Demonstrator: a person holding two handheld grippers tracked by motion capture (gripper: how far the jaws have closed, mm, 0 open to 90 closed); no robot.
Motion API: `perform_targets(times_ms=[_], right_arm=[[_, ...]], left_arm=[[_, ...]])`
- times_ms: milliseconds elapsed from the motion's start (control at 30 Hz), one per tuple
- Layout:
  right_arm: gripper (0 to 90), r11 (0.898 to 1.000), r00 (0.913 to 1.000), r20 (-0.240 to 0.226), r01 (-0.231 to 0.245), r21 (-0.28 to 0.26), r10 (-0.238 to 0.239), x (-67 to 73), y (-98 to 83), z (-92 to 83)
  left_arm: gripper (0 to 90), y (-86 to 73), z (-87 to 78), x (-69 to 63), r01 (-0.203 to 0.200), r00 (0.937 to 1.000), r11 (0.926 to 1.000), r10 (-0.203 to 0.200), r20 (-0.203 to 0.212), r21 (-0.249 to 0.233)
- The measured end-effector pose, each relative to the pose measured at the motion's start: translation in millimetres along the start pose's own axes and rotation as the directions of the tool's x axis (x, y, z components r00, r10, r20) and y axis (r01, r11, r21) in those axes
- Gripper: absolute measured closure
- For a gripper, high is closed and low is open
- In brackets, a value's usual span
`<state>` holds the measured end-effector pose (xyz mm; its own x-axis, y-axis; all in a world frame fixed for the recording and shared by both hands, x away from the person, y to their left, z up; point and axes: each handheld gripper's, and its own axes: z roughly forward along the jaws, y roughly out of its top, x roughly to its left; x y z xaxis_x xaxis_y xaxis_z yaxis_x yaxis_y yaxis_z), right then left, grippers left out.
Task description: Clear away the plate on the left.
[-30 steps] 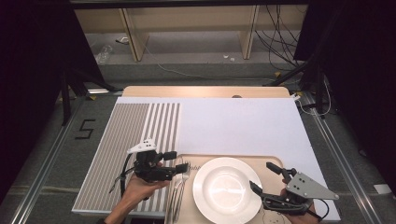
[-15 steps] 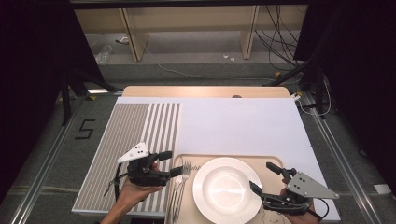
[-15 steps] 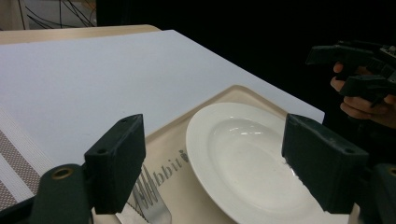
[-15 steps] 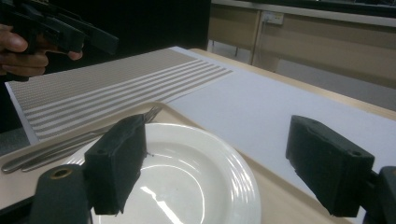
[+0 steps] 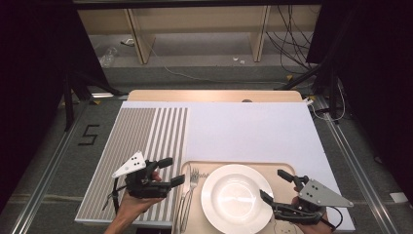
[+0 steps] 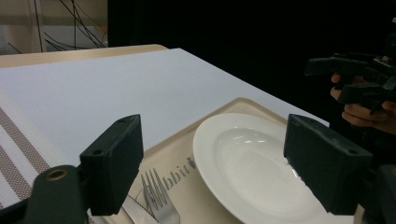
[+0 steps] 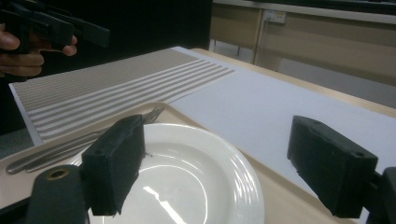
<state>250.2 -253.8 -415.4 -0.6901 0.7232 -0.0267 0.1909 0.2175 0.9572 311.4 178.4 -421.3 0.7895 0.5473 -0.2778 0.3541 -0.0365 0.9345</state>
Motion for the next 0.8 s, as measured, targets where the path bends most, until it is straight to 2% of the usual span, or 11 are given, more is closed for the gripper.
perform_targets(times_ms=[300, 533, 800], right_arm=[[19.7, 1.000, 1.0000, -0.001, -0.005, -0.009, 0.005, -0.5, 0.1, -0.2], [19.7, 1.000, 1.0000, -0.001, -0.005, -0.010, 0.005, -0.6, 0.1, -0.4], [19.7, 1.000, 1.0000, -0.003, -0.003, -0.008, 0.003, -0.6, 0.2, -0.6]], left_arm=[[17.7, -1.7, -6.4, 0.0, -0.022, 0.9997, 0.9991, 0.022, -0.011, -0.036], [16.3, -2.5, -4.8, 0.5, -0.032, 0.9993, 0.9993, 0.031, -0.020, -0.021], [15.9, -2.1, -5.9, 0.8, -0.029, 0.9995, 0.9992, 0.029, -0.014, -0.026]])
